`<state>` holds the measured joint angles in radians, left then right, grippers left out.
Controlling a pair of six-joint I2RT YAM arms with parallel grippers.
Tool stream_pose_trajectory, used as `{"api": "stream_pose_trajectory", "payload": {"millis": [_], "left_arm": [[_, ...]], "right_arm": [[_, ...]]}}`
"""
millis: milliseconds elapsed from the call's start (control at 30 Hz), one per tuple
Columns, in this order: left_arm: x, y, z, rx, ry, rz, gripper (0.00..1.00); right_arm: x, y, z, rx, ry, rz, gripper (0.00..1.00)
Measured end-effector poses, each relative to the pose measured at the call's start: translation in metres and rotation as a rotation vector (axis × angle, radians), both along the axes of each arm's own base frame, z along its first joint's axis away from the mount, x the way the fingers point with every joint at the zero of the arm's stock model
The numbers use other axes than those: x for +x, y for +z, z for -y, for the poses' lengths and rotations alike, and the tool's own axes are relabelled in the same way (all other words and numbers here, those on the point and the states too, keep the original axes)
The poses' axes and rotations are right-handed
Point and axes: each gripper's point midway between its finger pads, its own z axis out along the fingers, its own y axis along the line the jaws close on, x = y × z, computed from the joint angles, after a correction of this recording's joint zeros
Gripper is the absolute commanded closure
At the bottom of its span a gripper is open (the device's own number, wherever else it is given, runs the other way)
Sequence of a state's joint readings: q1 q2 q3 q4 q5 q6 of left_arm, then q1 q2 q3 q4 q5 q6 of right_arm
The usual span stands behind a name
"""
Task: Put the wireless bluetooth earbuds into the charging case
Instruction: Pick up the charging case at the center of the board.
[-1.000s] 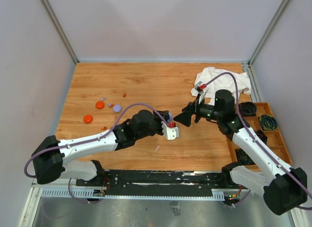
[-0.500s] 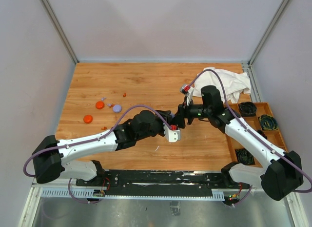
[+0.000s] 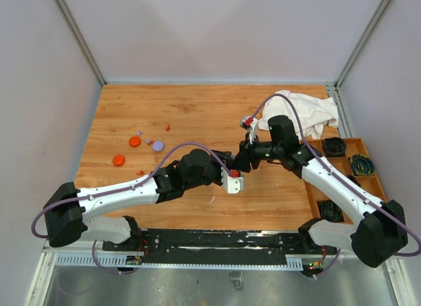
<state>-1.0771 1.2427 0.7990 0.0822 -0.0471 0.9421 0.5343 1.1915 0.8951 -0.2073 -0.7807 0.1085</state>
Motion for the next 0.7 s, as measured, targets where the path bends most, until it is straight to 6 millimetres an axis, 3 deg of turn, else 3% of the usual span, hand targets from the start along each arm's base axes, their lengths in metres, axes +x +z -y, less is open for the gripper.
{"api": "stream_pose_trajectory", "payload": {"millis": [300,500,700], "left_arm": [[-0.002,-0.001,0.000,0.000,-0.003,-0.011,0.42],[-0.004,0.007,-0.001,-0.036,0.004,-0.027,0.27],[-0.010,0.016,-0.007,-0.107,0.018,-0.059,0.19]], "right_arm": [[0.004,-0.003,0.001,-0.016,-0.013,0.012,0.91],[0.000,0.002,-0.001,0.003,0.009,0.021,0.94],[0.000,0.021,-0.001,0.047,0.012,0.092,0.97]]}}
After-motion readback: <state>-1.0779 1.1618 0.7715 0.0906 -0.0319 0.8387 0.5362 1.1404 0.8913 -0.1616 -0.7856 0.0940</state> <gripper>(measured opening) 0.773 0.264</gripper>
